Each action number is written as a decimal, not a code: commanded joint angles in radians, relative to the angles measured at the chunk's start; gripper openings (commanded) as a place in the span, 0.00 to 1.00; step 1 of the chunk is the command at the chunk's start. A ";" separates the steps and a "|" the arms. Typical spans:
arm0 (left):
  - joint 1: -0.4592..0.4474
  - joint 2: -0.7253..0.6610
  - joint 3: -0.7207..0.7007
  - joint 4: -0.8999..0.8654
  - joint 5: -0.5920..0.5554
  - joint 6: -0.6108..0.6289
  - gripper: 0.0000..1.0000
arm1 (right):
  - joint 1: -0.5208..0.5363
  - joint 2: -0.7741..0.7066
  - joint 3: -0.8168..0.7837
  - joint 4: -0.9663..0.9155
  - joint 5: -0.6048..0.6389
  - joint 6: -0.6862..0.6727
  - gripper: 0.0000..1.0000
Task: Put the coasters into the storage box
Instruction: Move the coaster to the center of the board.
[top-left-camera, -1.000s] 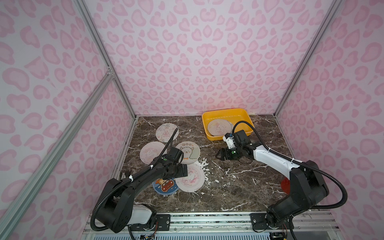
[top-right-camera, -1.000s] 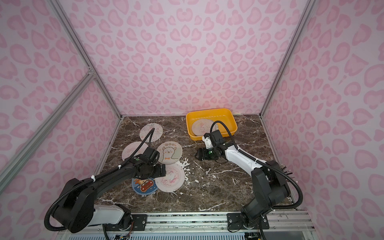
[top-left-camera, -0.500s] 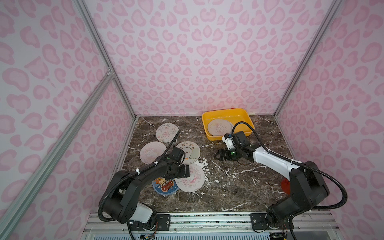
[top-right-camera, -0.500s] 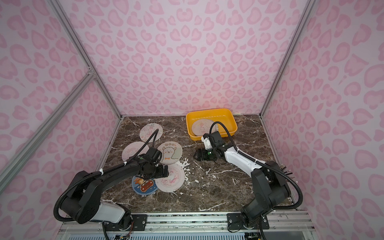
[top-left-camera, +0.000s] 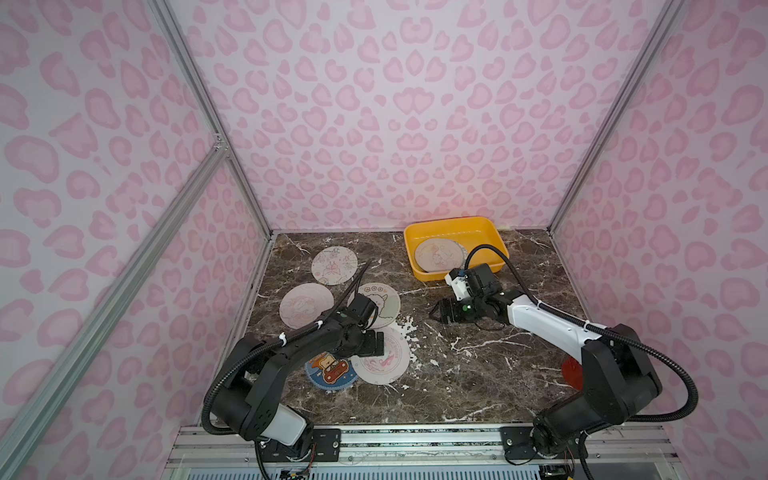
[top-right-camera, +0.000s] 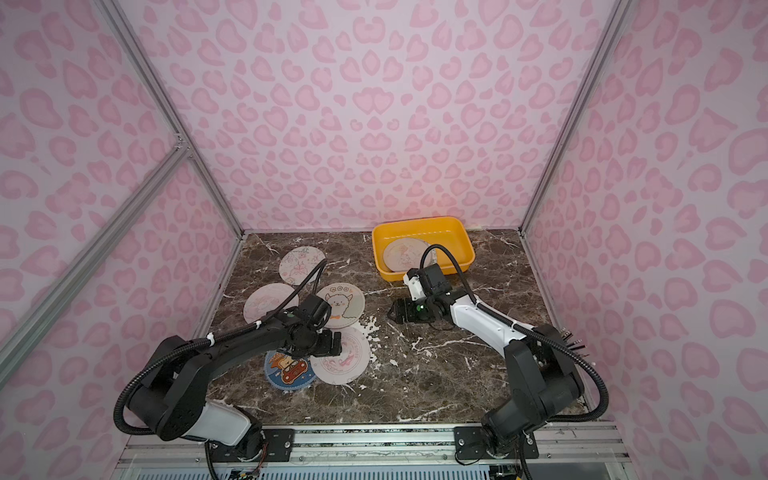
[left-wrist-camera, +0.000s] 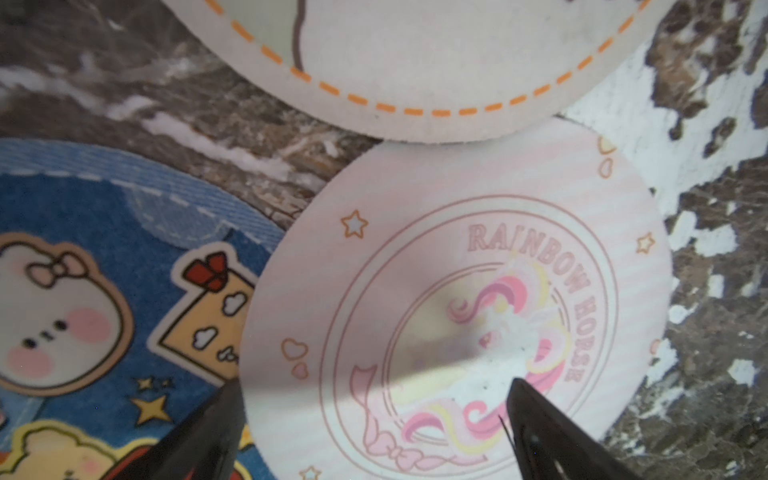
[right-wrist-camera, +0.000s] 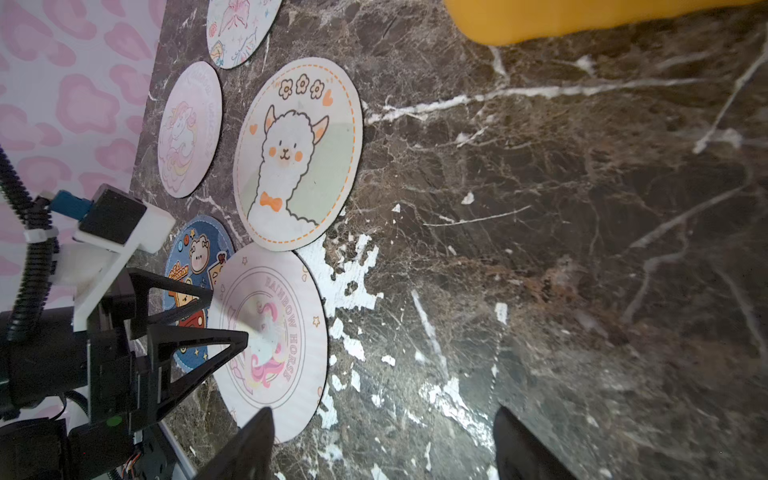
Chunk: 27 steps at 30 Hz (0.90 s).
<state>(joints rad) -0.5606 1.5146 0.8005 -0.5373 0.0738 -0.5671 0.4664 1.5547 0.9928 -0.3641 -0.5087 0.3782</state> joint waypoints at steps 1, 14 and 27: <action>-0.027 0.021 0.011 0.027 0.102 -0.020 0.99 | -0.003 -0.007 -0.010 0.012 0.006 -0.002 0.84; -0.141 0.099 0.111 0.005 0.118 -0.042 0.98 | -0.016 -0.035 -0.049 0.019 0.001 -0.002 0.84; -0.171 0.100 0.166 -0.067 0.012 -0.012 0.98 | 0.015 -0.019 -0.110 0.001 0.023 0.021 0.84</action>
<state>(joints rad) -0.7330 1.6192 0.9512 -0.5808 0.1368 -0.5968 0.4686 1.5227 0.8982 -0.3630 -0.5034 0.3851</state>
